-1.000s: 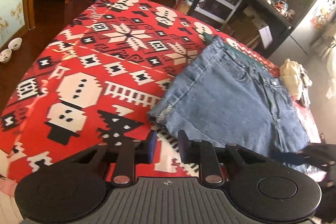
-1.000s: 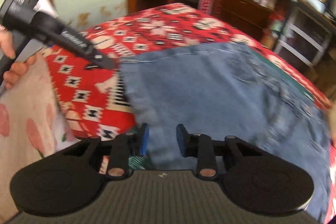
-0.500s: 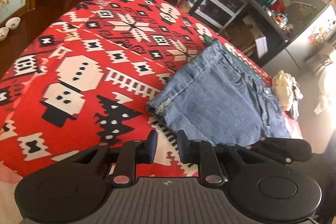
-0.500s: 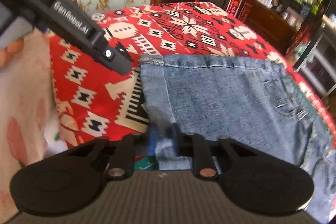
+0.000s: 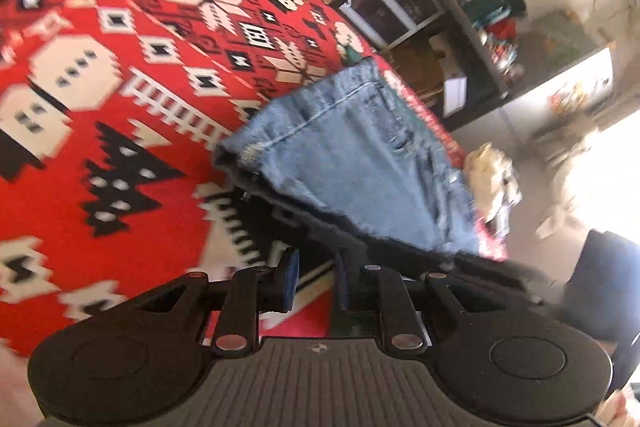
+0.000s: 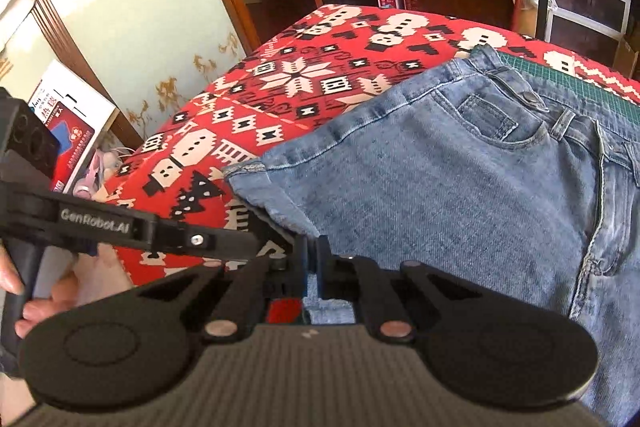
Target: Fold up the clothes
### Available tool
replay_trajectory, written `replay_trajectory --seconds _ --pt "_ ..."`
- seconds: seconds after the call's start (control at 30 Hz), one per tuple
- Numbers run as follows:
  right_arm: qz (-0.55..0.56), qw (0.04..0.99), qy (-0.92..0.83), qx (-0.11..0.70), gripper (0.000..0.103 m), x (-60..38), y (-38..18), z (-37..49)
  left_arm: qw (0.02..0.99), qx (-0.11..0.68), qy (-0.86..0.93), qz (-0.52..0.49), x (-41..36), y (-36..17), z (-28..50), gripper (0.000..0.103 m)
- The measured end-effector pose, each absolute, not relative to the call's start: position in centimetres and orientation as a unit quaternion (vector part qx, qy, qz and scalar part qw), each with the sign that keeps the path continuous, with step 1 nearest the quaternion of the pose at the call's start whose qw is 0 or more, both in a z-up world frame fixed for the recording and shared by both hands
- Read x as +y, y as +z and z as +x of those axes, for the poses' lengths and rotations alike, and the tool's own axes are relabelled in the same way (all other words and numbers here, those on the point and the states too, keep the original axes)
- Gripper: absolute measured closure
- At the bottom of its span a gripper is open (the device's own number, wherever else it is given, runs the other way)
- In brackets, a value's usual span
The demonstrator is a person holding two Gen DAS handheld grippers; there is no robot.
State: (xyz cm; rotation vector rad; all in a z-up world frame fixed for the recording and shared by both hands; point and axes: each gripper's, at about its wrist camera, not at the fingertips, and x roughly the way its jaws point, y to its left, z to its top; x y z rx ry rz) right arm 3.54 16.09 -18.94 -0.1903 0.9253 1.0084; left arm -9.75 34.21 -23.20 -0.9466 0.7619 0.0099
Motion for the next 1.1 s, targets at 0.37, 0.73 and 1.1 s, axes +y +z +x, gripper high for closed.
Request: replay_trajectory --seconds 0.37,0.73,1.1 --pt "-0.058 0.766 0.468 0.437 0.099 15.5 -18.8 3.5 0.771 0.300 0.020 -0.561 35.7 -25.2 -10.8 0.085" --pt "-0.083 0.764 0.478 0.426 0.099 15.7 -18.4 2.7 0.757 0.299 0.028 -0.580 35.9 -25.8 -9.9 0.073" --pt "-0.148 0.758 0.499 0.394 0.091 15.9 -17.8 -0.1 0.768 0.318 0.037 -0.555 35.2 -26.0 -9.0 0.098"
